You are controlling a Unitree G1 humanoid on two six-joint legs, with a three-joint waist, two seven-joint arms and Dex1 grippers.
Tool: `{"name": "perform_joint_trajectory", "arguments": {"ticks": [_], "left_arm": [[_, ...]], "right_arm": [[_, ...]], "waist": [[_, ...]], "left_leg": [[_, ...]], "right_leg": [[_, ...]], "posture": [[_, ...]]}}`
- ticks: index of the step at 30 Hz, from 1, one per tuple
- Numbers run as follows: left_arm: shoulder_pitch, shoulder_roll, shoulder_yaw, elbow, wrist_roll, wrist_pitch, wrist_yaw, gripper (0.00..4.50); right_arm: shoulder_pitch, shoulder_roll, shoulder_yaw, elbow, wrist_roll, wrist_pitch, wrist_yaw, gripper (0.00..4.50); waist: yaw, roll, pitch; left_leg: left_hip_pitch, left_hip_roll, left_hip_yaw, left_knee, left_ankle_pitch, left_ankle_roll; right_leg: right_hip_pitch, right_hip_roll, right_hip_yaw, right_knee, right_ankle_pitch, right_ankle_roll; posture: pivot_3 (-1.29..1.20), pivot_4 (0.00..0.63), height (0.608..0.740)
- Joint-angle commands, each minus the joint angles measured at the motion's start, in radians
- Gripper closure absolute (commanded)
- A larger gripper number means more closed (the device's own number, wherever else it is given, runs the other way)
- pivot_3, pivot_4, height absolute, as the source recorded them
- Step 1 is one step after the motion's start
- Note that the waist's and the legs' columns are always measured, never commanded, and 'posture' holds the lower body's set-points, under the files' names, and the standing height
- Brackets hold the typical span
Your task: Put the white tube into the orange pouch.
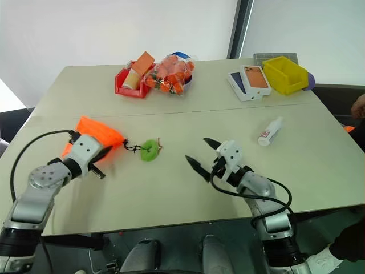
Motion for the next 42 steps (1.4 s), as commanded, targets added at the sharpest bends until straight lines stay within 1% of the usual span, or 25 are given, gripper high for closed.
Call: {"name": "perform_joint_trajectory", "arguments": {"ticks": [1, 5, 8, 12, 13, 16, 17, 20, 23, 28, 34, 38, 39, 40, 42], "left_arm": [[-0.004, -0.023, -0.024, -0.135, -0.047, 0.085, -0.003, 4.47], [-0.011, -0.081, -0.092, -0.254, -0.079, 0.184, 0.014, 4.47], [-0.030, -0.137, -0.163, -0.365, -0.123, 0.280, 0.032, 4.47], [-0.029, -0.132, -0.181, -0.428, -0.157, 0.352, 0.027, 4.47], [-0.013, -0.112, -0.169, -0.428, -0.166, 0.355, 0.014, 4.47], [0.051, -0.051, -0.105, -0.409, -0.200, 0.338, -0.032, 4.47], [0.067, -0.038, -0.083, -0.401, -0.215, 0.337, -0.041, 4.47], [0.175, 0.048, -0.032, -0.375, -0.246, 0.281, -0.136, 4.47], [0.224, 0.077, 0.007, -0.343, -0.264, 0.245, -0.161, 4.47], [0.216, 0.053, 0.019, -0.288, -0.261, 0.192, -0.137, 4.47], [0.208, 0.017, -0.022, -0.253, -0.235, 0.128, -0.114, 4.47], [0.196, -0.004, -0.043, -0.250, -0.233, 0.120, -0.096, 4.47], [0.193, -0.008, -0.049, -0.251, -0.231, 0.121, -0.092, 4.50], [0.190, -0.010, -0.054, -0.252, -0.229, 0.122, -0.089, 4.50], [0.182, -0.017, -0.067, -0.251, -0.224, 0.124, -0.082, 4.50]], "right_arm": [[-0.040, -0.021, -0.082, 0.036, 0.006, 0.006, -0.043, 0.00], [-0.077, -0.057, -0.152, 0.120, -0.022, 0.004, -0.098, 0.00], [-0.105, -0.082, -0.214, 0.187, -0.052, -0.009, -0.172, 0.00], [-0.119, -0.091, -0.246, 0.249, -0.123, 0.005, -0.288, 0.00], [-0.122, -0.090, -0.244, 0.263, -0.148, 0.024, -0.325, 0.00], [-0.131, -0.070, -0.253, 0.294, -0.200, 0.060, -0.435, 0.00], [-0.133, -0.061, -0.258, 0.297, -0.203, 0.060, -0.457, 0.00], [-0.158, -0.023, -0.275, 0.328, -0.195, 0.078, -0.520, 0.00], [-0.188, 0.006, -0.292, 0.367, -0.186, 0.092, -0.565, 0.00], [-0.255, 0.029, -0.301, 0.485, -0.185, 0.077, -0.602, 0.00], [-0.338, 0.036, -0.331, 0.650, -0.178, -0.001, -0.654, 0.00], [-0.356, 0.036, -0.327, 0.697, -0.180, -0.054, -0.652, 0.00], [-0.358, 0.038, -0.325, 0.703, -0.180, -0.063, -0.651, 0.55], [-0.359, 0.040, -0.323, 0.707, -0.179, -0.069, -0.651, 0.82], [-0.360, 0.045, -0.322, 0.709, -0.178, -0.079, -0.654, 1.80]], "waist": [[0.002, 0.000, 0.000], [0.002, 0.000, 0.000], [0.001, 0.000, 0.000], [-0.001, 0.000, 0.000], [-0.003, 0.001, 0.000], [-0.010, 0.002, 0.000], [-0.012, 0.002, 0.000], [-0.022, 0.003, 0.000], [-0.027, 0.003, 0.001], [-0.028, 0.003, 0.001], [-0.029, 0.004, 0.001], [-0.029, 0.004, 0.001], [-0.029, 0.004, 0.001], [-0.029, 0.004, 0.001], [-0.029, 0.004, 0.000]], "left_leg": [[0.000, 0.000, 0.000, 0.000, 0.000, 0.000], [0.000, -0.001, 0.000, 0.002, 0.000, 0.000], [0.000, -0.001, 0.000, 0.002, 0.000, 0.000], [0.001, 0.000, -0.001, 0.001, 0.000, 0.000], [0.001, 0.000, -0.001, 0.001, 0.000, 0.000], [0.002, 0.000, -0.001, 0.001, 0.000, 0.001], [0.002, 0.000, -0.001, 0.001, 0.000, 0.001], [0.001, 0.000, -0.001, 0.001, 0.000, 0.001], [0.001, 0.000, -0.001, 0.001, 0.000, 0.001], [0.001, 0.000, -0.001, 0.002, 0.000, 0.001], [0.001, 0.000, -0.001, 0.001, 0.000, 0.001], [0.001, 0.000, -0.001, 0.001, 0.000, 0.001], [0.001, 0.000, -0.001, 0.001, 0.000, 0.001], [0.001, 0.000, -0.001, 0.001, 0.000, 0.001], [0.001, 0.000, -0.001, 0.001, 0.000, 0.001]], "right_leg": [[0.000, 0.000, 0.000, 0.000, 0.000, 0.001], [0.002, 0.000, 0.000, -0.001, -0.001, 0.001], [0.003, 0.000, 0.000, -0.001, 0.000, 0.000], [0.003, 0.001, 0.001, 0.000, 0.000, 0.000], [0.003, 0.001, 0.001, 0.000, 0.000, 0.000], [0.002, 0.003, 0.002, 0.000, -0.001, 0.000], [0.002, 0.003, 0.002, 0.000, -0.001, 0.000], [0.001, 0.003, 0.002, 0.001, -0.001, 0.000], [0.001, 0.001, 0.002, 0.000, -0.001, 0.000], [0.002, 0.001, 0.002, -0.001, -0.002, 0.001], [0.002, 0.002, 0.002, -0.001, 0.001, -0.002], [0.002, 0.002, 0.002, -0.001, 0.001, -0.002], [0.002, 0.002, 0.003, -0.001, 0.001, -0.002], [0.002, 0.002, 0.003, -0.001, 0.001, -0.002], [0.003, 0.002, 0.003, -0.001, 0.001, -0.002]], "posture": [[0.00, 0.150, 0.740], [0.00, 0.150, 0.740], [0.00, 0.150, 0.740], [0.00, 0.150, 0.740], [0.00, 0.150, 0.740], [0.00, 0.150, 0.740], [0.00, 0.150, 0.740], [0.00, 0.150, 0.740], [0.00, 0.150, 0.740], [0.00, 0.150, 0.740], [0.00, 0.150, 0.740], [0.00, 0.150, 0.740], [0.00, 0.150, 0.740], [0.00, 0.150, 0.740], [0.00, 0.150, 0.740]]}}
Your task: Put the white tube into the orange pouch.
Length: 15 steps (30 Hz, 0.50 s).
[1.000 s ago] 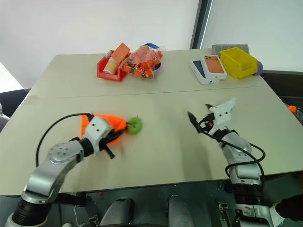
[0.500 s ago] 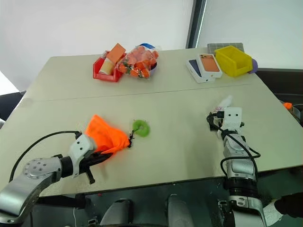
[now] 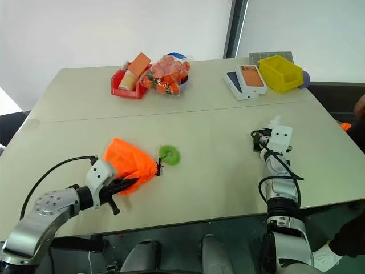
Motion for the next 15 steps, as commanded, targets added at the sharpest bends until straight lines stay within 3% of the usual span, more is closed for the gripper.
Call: {"name": "perform_joint_trajectory", "arguments": {"ticks": [1, 3, 11, 13, 15], "left_arm": [[-0.018, -0.007, -0.010, -0.017, 0.006, -0.015, 0.015, 4.50], [-0.023, -0.011, -0.014, -0.017, 0.005, -0.014, 0.018, 4.50], [-0.034, -0.020, -0.015, -0.027, -0.008, -0.008, 0.029, 4.50], [-0.040, -0.025, -0.013, -0.033, -0.013, 0.000, 0.037, 4.50], [-0.046, -0.031, -0.007, -0.041, -0.022, 0.011, 0.044, 4.50]], "right_arm": [[-0.017, 0.009, -0.004, -0.008, 0.004, -0.033, -0.005, 2.27], [-0.016, 0.011, -0.004, -0.015, 0.003, -0.038, -0.009, 3.14], [0.037, -0.003, 0.025, -0.136, -0.007, -0.065, 0.044, 3.14], [0.085, -0.016, 0.049, -0.248, 0.042, -0.072, 0.164, 3.14], [0.183, -0.065, 0.112, -0.434, 0.131, -0.036, 0.386, 3.14]], "waist": [[0.000, 0.000, 0.000], [0.000, 0.000, 0.000], [0.000, 0.001, 0.000], [0.001, 0.002, 0.001], [0.003, 0.003, 0.001]], "left_leg": [[0.000, 0.000, 0.000, 0.000, 0.000, 0.000], [0.000, 0.000, 0.000, 0.000, 0.000, 0.000], [0.000, 0.000, 0.000, 0.000, 0.000, 0.000], [0.000, 0.000, 0.000, 0.000, 0.000, 0.000], [0.000, 0.000, 0.000, 0.000, 0.000, 0.000]], "right_leg": [[0.000, 0.000, 0.000, 0.000, 0.000, 0.000], [0.000, 0.000, 0.000, 0.000, 0.000, 0.000], [0.000, 0.001, 0.000, 0.001, 0.000, 0.000], [0.000, 0.001, 0.000, 0.001, 0.000, 0.000], [0.000, 0.001, 0.000, 0.001, -0.001, 0.001]], "posture": [[0.00, 0.150, 0.740], [0.00, 0.150, 0.740], [0.00, 0.150, 0.740], [0.00, 0.150, 0.740], [0.00, 0.150, 0.740]]}}
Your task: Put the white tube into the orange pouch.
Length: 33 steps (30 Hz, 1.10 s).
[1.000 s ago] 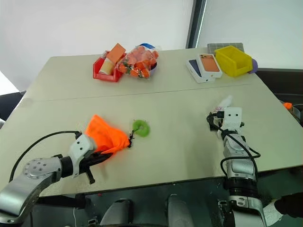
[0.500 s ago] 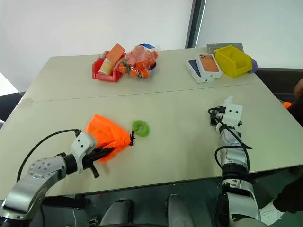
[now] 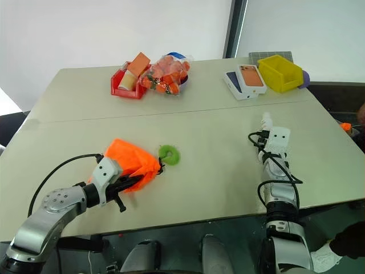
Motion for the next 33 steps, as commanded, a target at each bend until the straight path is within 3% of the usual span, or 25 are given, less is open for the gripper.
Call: {"name": "perform_joint_trajectory", "arguments": {"ticks": [1, 4, 6, 11, 17, 33], "left_arm": [[-0.015, -0.010, 0.021, -0.041, -0.025, 0.008, 0.014, 4.50], [-0.024, -0.015, 0.033, -0.047, -0.045, 0.026, 0.019, 4.50], [-0.030, -0.014, 0.038, -0.048, -0.057, 0.036, 0.018, 4.50], [-0.059, -0.017, 0.044, -0.057, -0.088, 0.072, 0.021, 4.50], [-0.079, -0.018, 0.046, -0.097, -0.132, 0.114, 0.029, 4.50], [-0.068, 0.005, 0.040, -0.160, -0.201, 0.166, 0.033, 4.50]], "right_arm": [[0.110, -0.081, 0.087, -0.325, 0.130, 0.019, 0.322, 3.14], [0.277, -0.208, 0.172, -0.569, 0.253, 0.154, 0.563, 3.14], [0.345, -0.270, 0.211, -0.677, 0.304, 0.224, 0.648, 3.14], [0.367, -0.319, 0.313, -0.815, 0.341, 0.351, 0.712, 3.14], [0.268, -0.272, 0.444, -0.815, 0.274, 0.401, 0.701, 3.14], [0.052, -0.073, 0.588, -0.623, 0.112, 0.375, 0.662, 3.14]], "waist": [[0.003, 0.001, 0.000], [0.003, 0.001, 0.000], [0.006, 0.000, 0.000], [0.000, -0.003, 0.001], [0.002, -0.005, 0.002], [0.007, -0.006, 0.001]], "left_leg": [[-0.001, 0.000, 0.000, 0.000, 0.000, 0.000], [0.000, 0.000, -0.001, 0.000, 0.000, 0.000], [0.001, 0.000, -0.001, 0.000, 0.000, 0.001], [0.001, 0.000, -0.001, 0.002, -0.001, 0.000], [-0.001, -0.001, -0.001, 0.004, -0.001, -0.001], [-0.001, -0.001, -0.003, 0.000, -0.001, 0.000]], "right_leg": [[0.000, 0.000, 0.000, 0.000, 0.000, 0.001], [0.001, 0.000, 0.000, 0.000, -0.003, 0.004], [0.002, 0.000, -0.001, 0.000, -0.003, 0.005], [0.001, -0.001, -0.001, -0.001, -0.003, 0.004], [-0.005, -0.002, -0.001, -0.004, -0.003, 0.003], [-0.003, 0.000, -0.001, -0.001, -0.001, 0.002]], "posture": [[0.00, 0.150, 0.740], [0.00, 0.150, 0.740], [0.00, 0.150, 0.740], [0.00, 0.150, 0.740], [0.00, 0.150, 0.740], [0.00, 0.150, 0.740]]}}
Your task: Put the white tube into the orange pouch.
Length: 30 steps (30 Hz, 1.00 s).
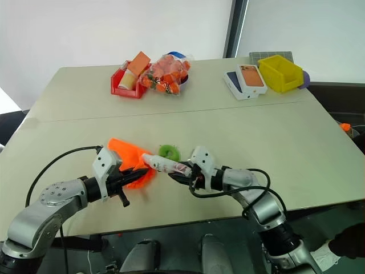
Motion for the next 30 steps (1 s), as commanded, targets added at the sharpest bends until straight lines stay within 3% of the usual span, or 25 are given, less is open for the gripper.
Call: {"name": "perform_joint_trajectory", "arguments": {"ticks": [1, 10, 14, 19, 30], "left_arm": [[-0.009, 0.003, 0.001, -0.053, -0.021, -0.005, 0.002, 4.50], [-0.010, 0.003, 0.003, -0.041, -0.008, -0.015, 0.010, 4.50], [-0.022, -0.001, 0.014, -0.028, 0.002, -0.021, 0.026, 4.50], [-0.045, -0.004, 0.012, -0.021, 0.011, -0.029, 0.042, 4.50], [-0.052, 0.014, -0.008, -0.054, -0.014, -0.020, 0.022, 4.50]], "right_arm": [[-0.042, 0.028, 0.018, 0.005, -0.027, -0.029, -0.003, 3.14], [-0.028, -0.032, -0.028, -0.006, -0.041, -0.056, 0.031, 3.14], [0.020, -0.108, -0.121, -0.064, 0.014, -0.027, 0.068, 3.14], [0.085, -0.184, -0.148, -0.138, 0.063, 0.012, 0.122, 3.14], [0.017, -0.083, -0.057, -0.090, 0.009, 0.011, 0.061, 3.14]], "waist": [[0.001, 0.000, 0.000], [0.001, 0.000, 0.000], [0.005, 0.000, 0.000], [0.015, 0.000, 0.000], [0.020, 0.000, 0.000]], "left_leg": [[0.000, 0.000, 0.000, 0.000, 0.000, 0.000], [0.000, 0.000, 0.000, 0.000, 0.000, 0.000], [0.000, 0.000, 0.000, 0.000, 0.000, 0.000], [0.000, 0.000, 0.000, 0.000, 0.000, 0.000], [0.000, 0.000, 0.000, 0.001, 0.000, 0.000]], "right_leg": [[0.000, 0.000, 0.000, 0.000, 0.000, 0.000], [0.000, 0.000, 0.000, 0.000, 0.001, -0.002], [0.000, 0.000, 0.000, 0.000, 0.000, 0.000], [0.000, 0.000, 0.000, 0.000, 0.000, 0.000], [0.000, 0.000, 0.000, 0.000, 0.000, 0.000]], "posture": [[0.00, 0.150, 0.740], [0.00, 0.150, 0.740], [0.00, 0.150, 0.740], [0.00, 0.150, 0.740], [0.00, 0.150, 0.740]]}}
